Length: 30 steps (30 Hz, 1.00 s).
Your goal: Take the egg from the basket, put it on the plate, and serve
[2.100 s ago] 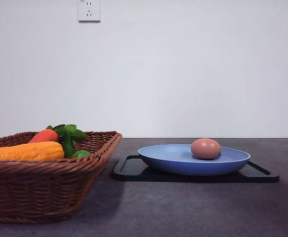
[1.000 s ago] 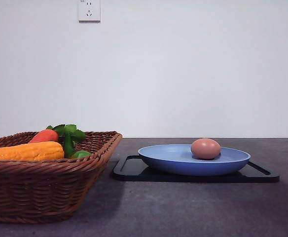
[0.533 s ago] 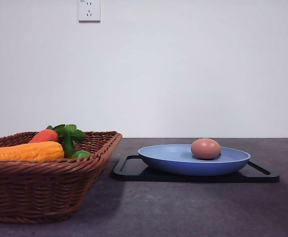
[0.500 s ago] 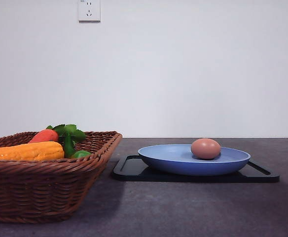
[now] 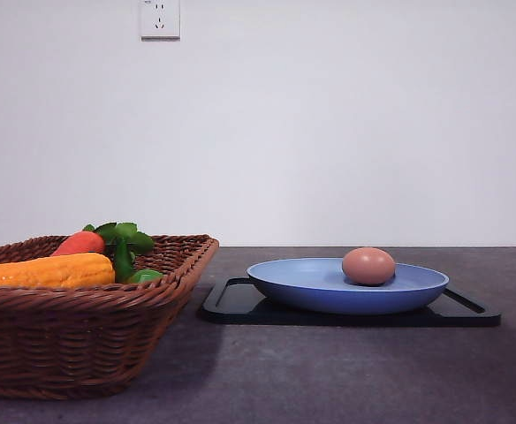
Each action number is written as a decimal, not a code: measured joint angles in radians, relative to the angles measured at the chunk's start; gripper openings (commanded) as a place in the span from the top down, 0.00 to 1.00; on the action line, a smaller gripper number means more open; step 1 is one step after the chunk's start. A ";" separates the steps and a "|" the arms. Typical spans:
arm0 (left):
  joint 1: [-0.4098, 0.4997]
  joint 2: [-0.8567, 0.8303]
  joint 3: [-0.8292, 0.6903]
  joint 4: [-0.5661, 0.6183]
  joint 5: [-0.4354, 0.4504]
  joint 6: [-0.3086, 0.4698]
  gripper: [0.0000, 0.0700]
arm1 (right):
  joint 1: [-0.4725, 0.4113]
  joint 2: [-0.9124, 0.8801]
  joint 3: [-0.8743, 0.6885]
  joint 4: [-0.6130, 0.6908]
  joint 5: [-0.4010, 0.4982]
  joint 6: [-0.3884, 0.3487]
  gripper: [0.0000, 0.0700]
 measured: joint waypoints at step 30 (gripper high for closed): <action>0.000 0.000 0.000 0.000 0.000 0.000 1.00 | 0.000 0.000 0.000 0.000 0.000 0.000 1.00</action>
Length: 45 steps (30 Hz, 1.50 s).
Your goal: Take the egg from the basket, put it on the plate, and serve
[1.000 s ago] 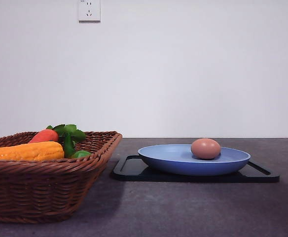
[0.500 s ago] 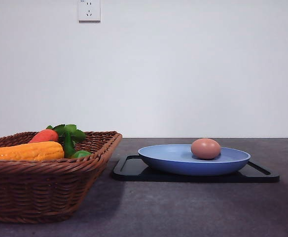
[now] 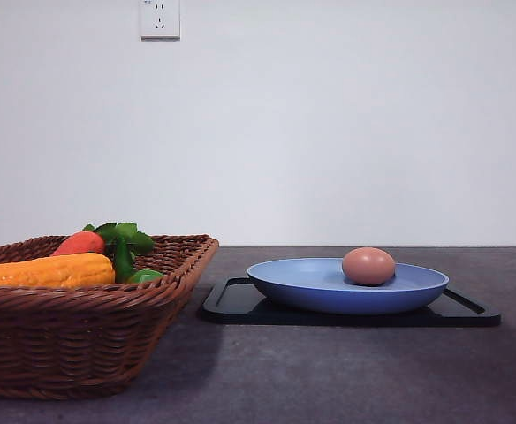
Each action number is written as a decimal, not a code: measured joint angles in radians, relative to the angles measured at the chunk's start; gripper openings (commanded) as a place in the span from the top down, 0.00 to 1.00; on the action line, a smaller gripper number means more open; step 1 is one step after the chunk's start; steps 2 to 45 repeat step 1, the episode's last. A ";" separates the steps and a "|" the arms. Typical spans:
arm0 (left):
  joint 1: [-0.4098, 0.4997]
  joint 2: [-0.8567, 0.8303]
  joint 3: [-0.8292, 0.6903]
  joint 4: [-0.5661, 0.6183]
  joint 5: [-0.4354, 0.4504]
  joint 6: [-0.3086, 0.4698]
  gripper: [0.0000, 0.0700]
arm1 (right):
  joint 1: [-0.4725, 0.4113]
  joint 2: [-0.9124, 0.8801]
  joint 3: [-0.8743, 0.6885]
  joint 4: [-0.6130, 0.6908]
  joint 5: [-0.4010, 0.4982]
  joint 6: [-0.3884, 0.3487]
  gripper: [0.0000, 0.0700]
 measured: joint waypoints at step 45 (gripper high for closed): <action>0.000 0.000 0.000 0.000 0.000 0.000 1.00 | 0.000 0.000 0.000 0.000 0.000 0.000 1.00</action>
